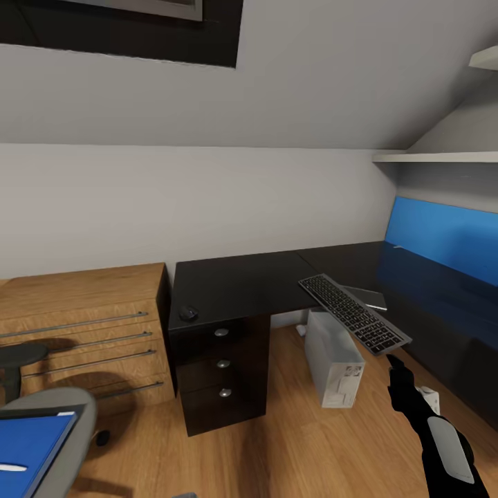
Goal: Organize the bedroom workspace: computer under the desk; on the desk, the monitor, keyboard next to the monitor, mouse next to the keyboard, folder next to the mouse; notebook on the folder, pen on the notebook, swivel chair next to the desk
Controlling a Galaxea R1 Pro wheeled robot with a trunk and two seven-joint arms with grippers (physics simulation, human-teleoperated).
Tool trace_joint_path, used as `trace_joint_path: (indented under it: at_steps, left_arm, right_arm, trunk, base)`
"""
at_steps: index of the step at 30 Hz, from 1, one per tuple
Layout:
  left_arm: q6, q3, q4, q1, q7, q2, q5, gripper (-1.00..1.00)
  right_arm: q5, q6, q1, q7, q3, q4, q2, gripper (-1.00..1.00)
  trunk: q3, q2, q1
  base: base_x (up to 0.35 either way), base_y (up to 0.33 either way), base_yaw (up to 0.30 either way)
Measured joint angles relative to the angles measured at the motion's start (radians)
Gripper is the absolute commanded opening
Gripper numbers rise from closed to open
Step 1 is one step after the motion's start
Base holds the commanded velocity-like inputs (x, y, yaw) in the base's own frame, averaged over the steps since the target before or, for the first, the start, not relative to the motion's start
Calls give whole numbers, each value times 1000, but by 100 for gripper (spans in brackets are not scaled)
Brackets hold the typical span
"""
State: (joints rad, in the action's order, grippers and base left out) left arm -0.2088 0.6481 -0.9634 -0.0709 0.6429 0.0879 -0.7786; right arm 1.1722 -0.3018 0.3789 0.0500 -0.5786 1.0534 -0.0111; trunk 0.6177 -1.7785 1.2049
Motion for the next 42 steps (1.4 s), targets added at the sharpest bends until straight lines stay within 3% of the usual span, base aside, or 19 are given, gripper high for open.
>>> trace_joint_path:
  at_steps: [20, 42]
  left_arm:
    - [11, 0, 2, 0, 0, -1, 14, 100]
    - [11, 0, 3, 0, 0, -1, 14, 100]
  right_arm:
    - [0, 0, 0, 1, 1, 0, 0, 100]
    - [-1, 5, 0, 1, 1, 0, -4, 100]
  trunk:
    - [0, 0, 0]
    - [0, 0, 0]
  base:
    - [100, 0, 0]
    - [6, 0, 0]
